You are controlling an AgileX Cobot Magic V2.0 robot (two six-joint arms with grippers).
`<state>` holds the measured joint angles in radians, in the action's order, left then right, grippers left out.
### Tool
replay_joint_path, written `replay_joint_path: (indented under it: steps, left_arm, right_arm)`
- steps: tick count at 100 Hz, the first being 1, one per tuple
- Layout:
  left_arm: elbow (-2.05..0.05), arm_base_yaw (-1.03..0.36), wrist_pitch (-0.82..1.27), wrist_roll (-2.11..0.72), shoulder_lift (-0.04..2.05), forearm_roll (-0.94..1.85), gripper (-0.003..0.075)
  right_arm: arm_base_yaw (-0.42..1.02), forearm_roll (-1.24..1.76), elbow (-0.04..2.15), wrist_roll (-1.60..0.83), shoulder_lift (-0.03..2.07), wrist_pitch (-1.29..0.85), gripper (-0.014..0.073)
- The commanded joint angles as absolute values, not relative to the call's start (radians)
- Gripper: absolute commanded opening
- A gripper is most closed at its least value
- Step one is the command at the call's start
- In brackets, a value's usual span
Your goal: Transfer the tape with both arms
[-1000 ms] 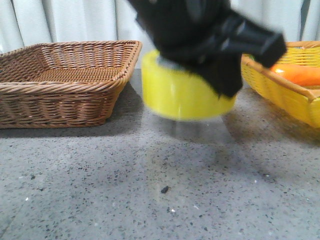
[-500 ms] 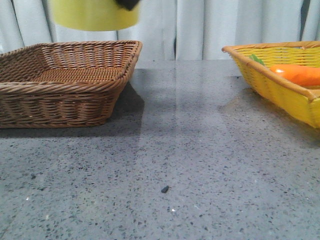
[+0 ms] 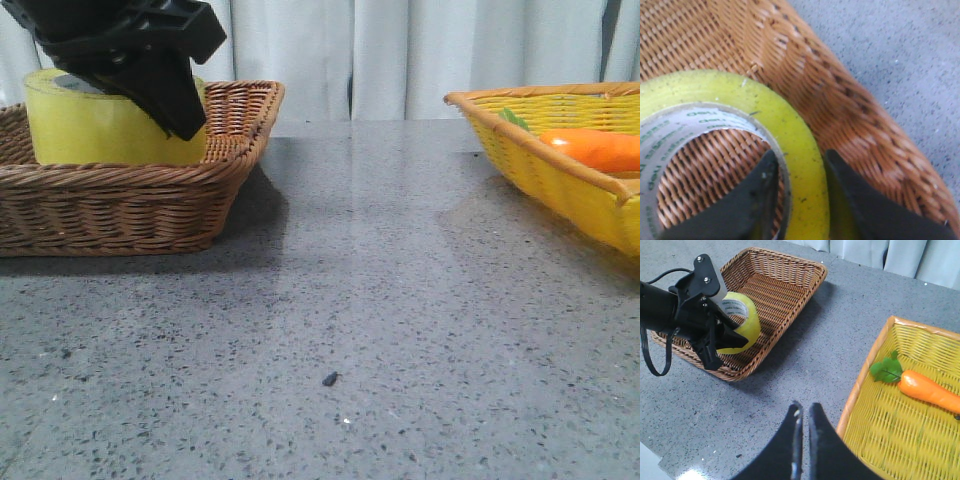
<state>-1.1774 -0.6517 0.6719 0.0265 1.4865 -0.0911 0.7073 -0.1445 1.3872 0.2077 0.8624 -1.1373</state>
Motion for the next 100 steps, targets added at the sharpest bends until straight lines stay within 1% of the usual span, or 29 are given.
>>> replay_joint_path:
  steps: [1,6,8,12,19,24,31,43,52,66,77,100]
  left_arm:
    - [-1.207,-0.649,0.585,0.024,1.439,-0.089,0.0293]
    - [-1.207,-0.649,0.585,0.024,1.438,-0.089,0.0370]
    - [-1.207,-0.649,0.588,0.024,1.437,-0.089,0.0388]
    - [-1.207,-0.649,0.595,0.042,1.430,-0.089,0.0395]
    - [-1.207,-0.649,0.599,0.046,1.409,-0.079,0.0369]
    - [-1.207,-0.649,0.599,0.046,1.388,-0.050,0.0333]
    - [-1.204,-0.649,0.593,0.046,1.346,0.000,0.0259]
    - [-1.165,-0.651,0.534,0.046,1.247,0.028,0.0091]
    - [-1.122,-0.651,0.494,0.046,1.174,0.027,-0.0020]
    - [-1.012,-0.651,0.394,0.046,1.043,0.027,-0.0021]
    - [-0.881,-0.651,0.312,0.046,0.912,0.025,-0.0021]
    - [-0.587,-0.651,0.171,0.046,0.614,0.024,-0.0021]
  right_arm:
    - [0.705,-0.151,1.408,0.213,0.862,-1.086,-0.0074]
    - [0.705,-0.151,1.404,0.218,0.862,-1.087,-0.0074]
    - [0.705,-0.151,1.402,0.218,0.860,-1.084,-0.0074]
    - [0.705,-0.163,1.385,0.218,0.851,-1.073,-0.0074]
    - [0.705,-0.191,1.334,0.218,0.821,-1.038,-0.0074]
    - [0.705,-0.212,1.284,0.220,0.789,-1.010,-0.0074]
    - [0.705,-0.234,1.194,0.224,0.728,-0.957,-0.0074]
    - [0.705,-0.265,1.006,0.228,0.594,-0.823,-0.0074]
    - [0.705,-0.280,0.883,0.228,0.501,-0.733,-0.0074]
    - [0.705,-0.301,0.703,0.228,0.351,-0.605,-0.0074]
    - [0.705,-0.325,0.579,0.228,0.227,-0.512,-0.0074]
    - [0.705,-0.352,0.424,0.228,0.013,-0.405,-0.0074]
